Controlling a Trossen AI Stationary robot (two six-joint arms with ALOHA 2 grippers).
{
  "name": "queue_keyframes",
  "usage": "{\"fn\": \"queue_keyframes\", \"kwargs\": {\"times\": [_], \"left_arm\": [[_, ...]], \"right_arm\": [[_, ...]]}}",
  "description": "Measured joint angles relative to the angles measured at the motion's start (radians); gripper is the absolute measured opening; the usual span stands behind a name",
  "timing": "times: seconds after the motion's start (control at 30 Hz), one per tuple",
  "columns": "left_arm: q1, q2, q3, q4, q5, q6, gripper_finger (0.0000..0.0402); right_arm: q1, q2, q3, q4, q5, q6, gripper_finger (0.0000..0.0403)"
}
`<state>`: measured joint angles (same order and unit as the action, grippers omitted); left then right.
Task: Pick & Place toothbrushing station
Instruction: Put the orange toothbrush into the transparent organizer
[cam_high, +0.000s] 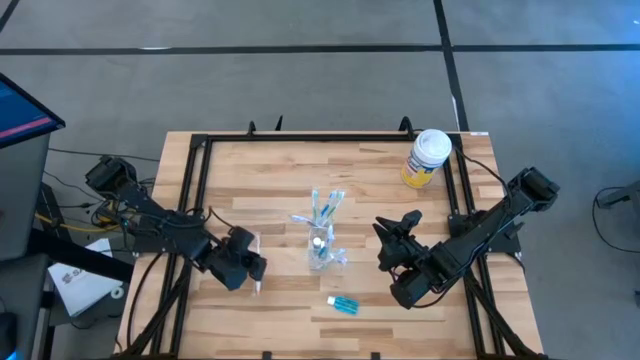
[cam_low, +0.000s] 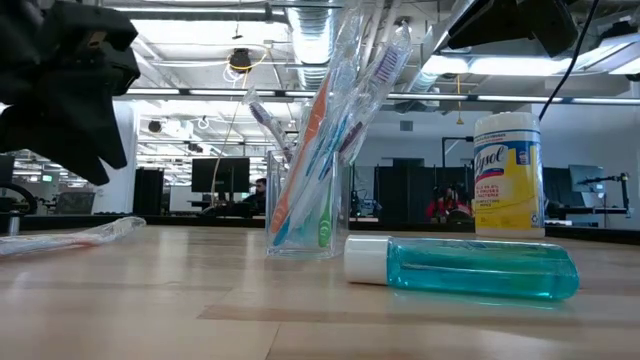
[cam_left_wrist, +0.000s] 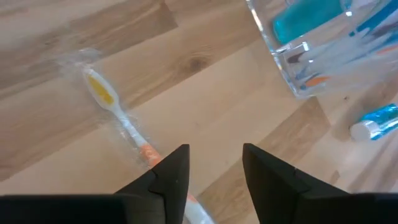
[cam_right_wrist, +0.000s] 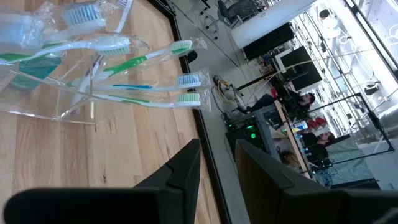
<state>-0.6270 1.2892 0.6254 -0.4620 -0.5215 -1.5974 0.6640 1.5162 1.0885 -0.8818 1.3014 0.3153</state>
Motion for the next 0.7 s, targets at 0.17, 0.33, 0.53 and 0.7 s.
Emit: {"fn": "queue_keyframes", "kwargs": {"times": [0.17, 0.33, 0.53, 0.7], "left_arm": [[0.000, 0.000, 0.000, -0.052, -0.001, -0.008, 0.0137], [0.018, 0.000, -0.001, -0.054, -0.001, -0.008, 0.0136], [0.051, 0.000, -0.063, -0.053, 0.036, -0.082, 0.0136], [0.052, 0.000, -0.104, -0.046, 0.032, -0.110, 0.0136]], "right_arm": [[0.000, 0.000, 0.000, 0.000, 0.000, 0.000, 0.0093], [0.000, 0.000, 0.000, 0.001, 0.000, 0.000, 0.0093], [0.000, 0.000, 0.000, 0.004, 0.000, 0.000, 0.0093], [0.000, 0.000, 0.000, 0.004, 0.000, 0.000, 0.0093]]}}
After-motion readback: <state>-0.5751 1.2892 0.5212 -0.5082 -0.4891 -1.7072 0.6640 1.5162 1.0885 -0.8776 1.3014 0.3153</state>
